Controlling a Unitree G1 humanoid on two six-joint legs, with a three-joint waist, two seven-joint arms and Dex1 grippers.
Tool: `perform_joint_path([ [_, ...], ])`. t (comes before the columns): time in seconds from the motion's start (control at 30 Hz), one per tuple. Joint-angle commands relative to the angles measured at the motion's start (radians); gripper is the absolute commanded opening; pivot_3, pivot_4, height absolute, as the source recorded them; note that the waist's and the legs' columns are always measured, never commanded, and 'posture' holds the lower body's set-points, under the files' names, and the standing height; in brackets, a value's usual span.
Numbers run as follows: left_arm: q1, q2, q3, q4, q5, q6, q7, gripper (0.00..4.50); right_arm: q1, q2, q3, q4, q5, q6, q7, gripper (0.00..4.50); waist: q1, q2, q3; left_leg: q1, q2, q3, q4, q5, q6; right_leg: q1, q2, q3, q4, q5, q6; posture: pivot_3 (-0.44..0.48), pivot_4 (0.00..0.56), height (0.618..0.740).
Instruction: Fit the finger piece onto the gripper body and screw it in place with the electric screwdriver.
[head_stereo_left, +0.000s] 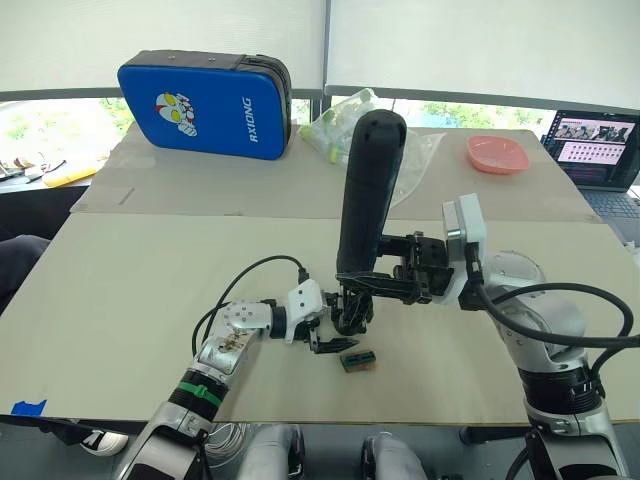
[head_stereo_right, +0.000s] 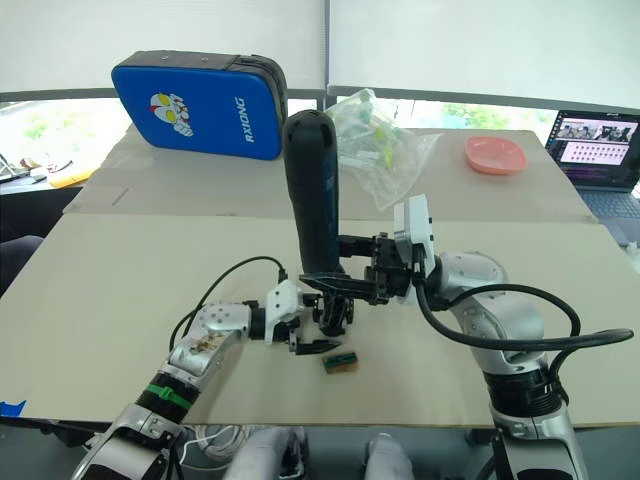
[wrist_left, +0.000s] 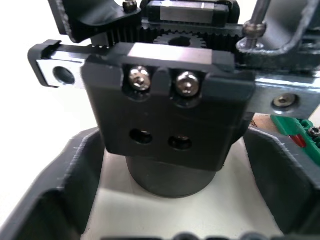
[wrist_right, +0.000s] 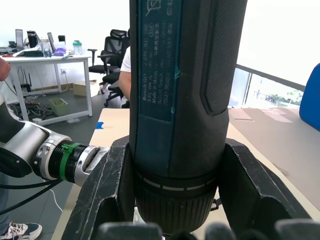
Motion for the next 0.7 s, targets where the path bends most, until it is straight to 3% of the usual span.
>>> perform_joint_path([
  [0.03,0.003,0.001,-0.019,0.019,0.02,-0.001,0.006,2.33,0.0,-0.001,-0.01,-0.042,0.009,-0.01,-0.006,1.91,0.0,0.0,0.0,0.0,0.0,0.0,0.0,0.0,0.0,0.0,0.0,0.0,0.0,0.0,0.0,0.0,0.15,0.74],
  [0.7,0.001,0.007,-0.031,0.027,0.026,-0.01,0.007,2.3,0.042,0.001,0.024,-0.012,-0.042,-0.019,-0.022,1.91,0.0,0.0,-0.001,0.001,0.0,0.0,0.0,-0.001,-0.001,0.001,0.0,0.0,0.0,0.0,0.0,0.0,0.15,0.74],
])
